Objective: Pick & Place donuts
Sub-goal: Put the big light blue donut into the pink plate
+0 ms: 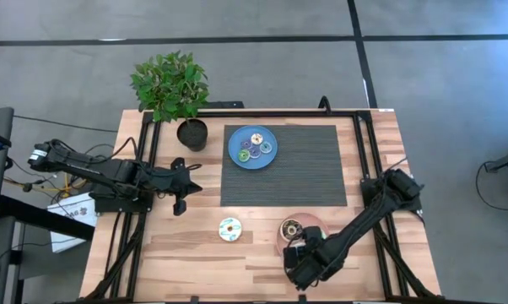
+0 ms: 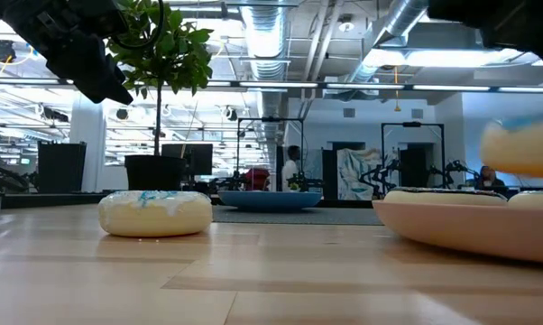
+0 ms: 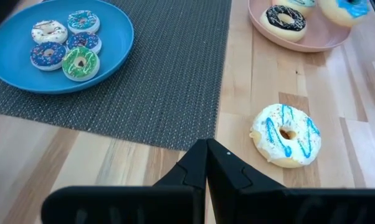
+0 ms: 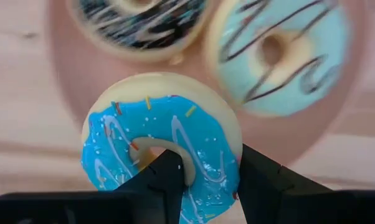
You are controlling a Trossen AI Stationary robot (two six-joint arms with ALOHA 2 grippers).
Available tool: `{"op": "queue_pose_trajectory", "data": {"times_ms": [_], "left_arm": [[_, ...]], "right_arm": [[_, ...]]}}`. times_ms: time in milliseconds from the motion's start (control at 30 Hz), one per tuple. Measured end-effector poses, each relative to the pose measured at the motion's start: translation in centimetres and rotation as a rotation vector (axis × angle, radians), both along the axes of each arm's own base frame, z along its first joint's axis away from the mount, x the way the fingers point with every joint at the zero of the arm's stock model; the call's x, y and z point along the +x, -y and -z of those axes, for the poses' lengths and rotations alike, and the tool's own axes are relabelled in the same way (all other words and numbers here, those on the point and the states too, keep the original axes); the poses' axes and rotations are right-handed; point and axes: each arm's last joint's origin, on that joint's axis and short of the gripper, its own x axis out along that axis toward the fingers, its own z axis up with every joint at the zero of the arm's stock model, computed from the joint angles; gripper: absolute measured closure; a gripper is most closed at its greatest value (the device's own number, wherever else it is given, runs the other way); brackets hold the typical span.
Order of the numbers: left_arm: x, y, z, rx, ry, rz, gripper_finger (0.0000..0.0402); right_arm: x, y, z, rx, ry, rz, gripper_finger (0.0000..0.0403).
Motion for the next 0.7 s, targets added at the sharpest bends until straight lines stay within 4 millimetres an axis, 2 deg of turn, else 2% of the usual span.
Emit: {"op": "queue_pose_trajectory", "data": {"times_ms": [200,700], "left_arm": [[0.0,0.0,0.0,-0.003,0.001,-0.002,0.0401],[0.0,0.0,0.0,-0.01,0.002,-0.007,0.0401]], "right_arm": [[-0.2,0.1,1.1,0.014,-0.002,-0.009,0.0285],[-0.4,0.4,1.1,-0.016,-0.019,-0.009,0.0285]]}}
